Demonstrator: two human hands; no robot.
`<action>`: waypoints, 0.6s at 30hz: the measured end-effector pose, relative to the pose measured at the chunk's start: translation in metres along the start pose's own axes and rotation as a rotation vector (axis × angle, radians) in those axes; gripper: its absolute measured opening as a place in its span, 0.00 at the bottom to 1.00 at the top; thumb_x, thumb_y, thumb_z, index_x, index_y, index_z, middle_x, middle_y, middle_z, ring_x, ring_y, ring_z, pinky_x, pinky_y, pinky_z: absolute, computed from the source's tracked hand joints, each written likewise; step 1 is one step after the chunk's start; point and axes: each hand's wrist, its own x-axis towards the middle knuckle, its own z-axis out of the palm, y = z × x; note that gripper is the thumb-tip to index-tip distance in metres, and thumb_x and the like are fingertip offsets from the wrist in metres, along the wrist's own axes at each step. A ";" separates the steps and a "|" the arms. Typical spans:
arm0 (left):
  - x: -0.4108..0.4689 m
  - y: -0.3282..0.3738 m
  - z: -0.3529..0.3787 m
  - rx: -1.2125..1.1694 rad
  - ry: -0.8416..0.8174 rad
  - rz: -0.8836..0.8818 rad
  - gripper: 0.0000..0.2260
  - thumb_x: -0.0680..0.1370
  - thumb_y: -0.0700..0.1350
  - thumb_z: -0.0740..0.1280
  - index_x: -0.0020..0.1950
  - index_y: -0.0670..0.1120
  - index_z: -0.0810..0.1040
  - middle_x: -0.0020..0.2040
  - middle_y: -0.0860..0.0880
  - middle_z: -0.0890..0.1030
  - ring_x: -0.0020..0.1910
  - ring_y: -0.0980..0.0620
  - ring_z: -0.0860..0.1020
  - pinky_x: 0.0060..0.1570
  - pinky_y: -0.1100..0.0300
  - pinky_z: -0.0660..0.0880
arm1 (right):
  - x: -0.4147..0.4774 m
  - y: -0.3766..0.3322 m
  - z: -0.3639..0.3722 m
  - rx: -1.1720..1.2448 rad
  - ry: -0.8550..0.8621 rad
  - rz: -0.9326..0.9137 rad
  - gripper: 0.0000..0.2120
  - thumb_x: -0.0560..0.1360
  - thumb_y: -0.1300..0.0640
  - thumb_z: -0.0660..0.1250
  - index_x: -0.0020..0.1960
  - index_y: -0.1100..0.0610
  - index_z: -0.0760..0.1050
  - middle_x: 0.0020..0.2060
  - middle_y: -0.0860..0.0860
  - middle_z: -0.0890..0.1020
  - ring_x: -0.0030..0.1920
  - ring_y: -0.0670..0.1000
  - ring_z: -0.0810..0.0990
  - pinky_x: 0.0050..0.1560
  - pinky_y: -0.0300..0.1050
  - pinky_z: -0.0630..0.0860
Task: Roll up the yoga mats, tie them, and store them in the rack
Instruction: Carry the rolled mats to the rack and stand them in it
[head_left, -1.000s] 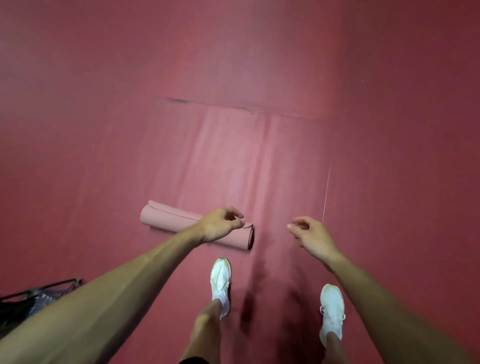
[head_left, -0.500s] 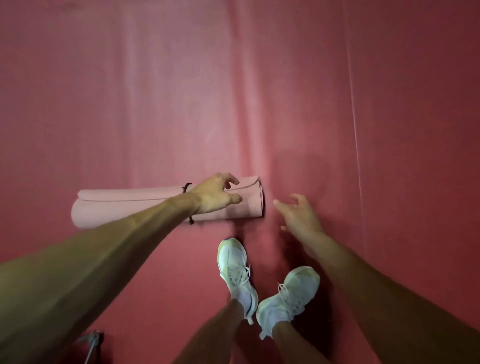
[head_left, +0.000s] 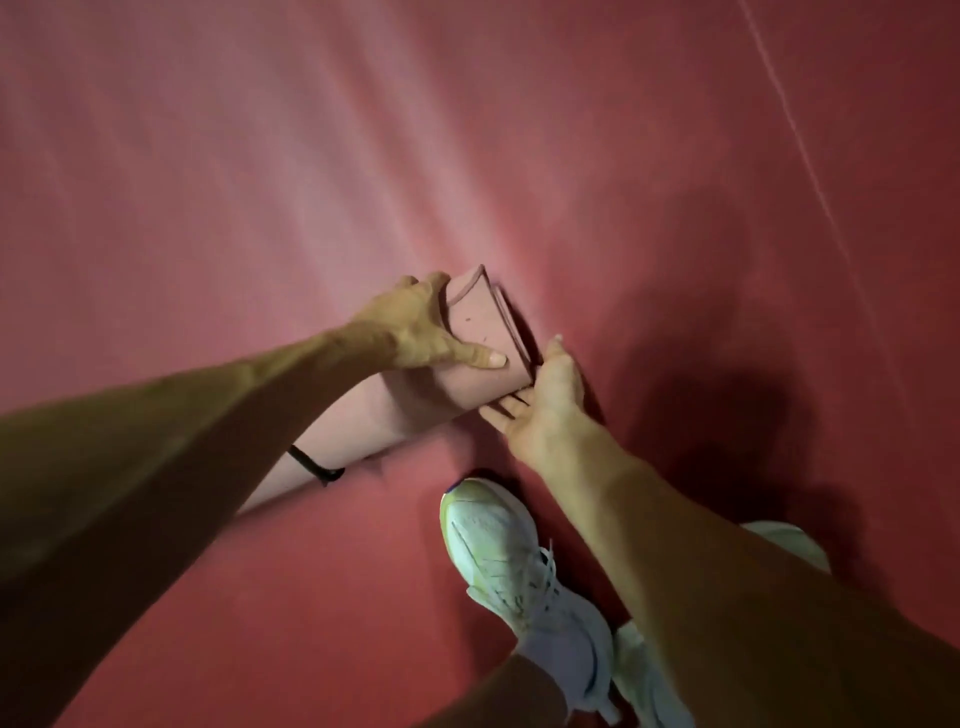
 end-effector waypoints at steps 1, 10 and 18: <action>-0.003 0.003 -0.003 -0.005 0.031 0.023 0.52 0.44 0.80 0.67 0.63 0.56 0.70 0.55 0.49 0.76 0.55 0.44 0.76 0.58 0.49 0.74 | -0.006 -0.003 -0.003 0.039 0.006 -0.017 0.26 0.80 0.39 0.54 0.67 0.56 0.72 0.63 0.57 0.76 0.64 0.58 0.75 0.60 0.56 0.73; -0.073 0.141 -0.069 -0.005 0.060 0.368 0.32 0.58 0.73 0.71 0.52 0.55 0.74 0.46 0.54 0.81 0.48 0.49 0.79 0.51 0.55 0.75 | -0.119 -0.103 -0.059 0.085 0.150 -0.210 0.11 0.77 0.56 0.58 0.55 0.55 0.76 0.56 0.53 0.80 0.57 0.53 0.78 0.45 0.48 0.73; -0.159 0.322 -0.094 0.080 -0.047 0.540 0.29 0.65 0.69 0.70 0.51 0.48 0.68 0.44 0.49 0.79 0.46 0.48 0.80 0.46 0.55 0.75 | -0.247 -0.203 -0.143 0.138 0.206 -0.272 0.25 0.76 0.41 0.50 0.68 0.49 0.70 0.66 0.52 0.73 0.64 0.61 0.72 0.61 0.70 0.69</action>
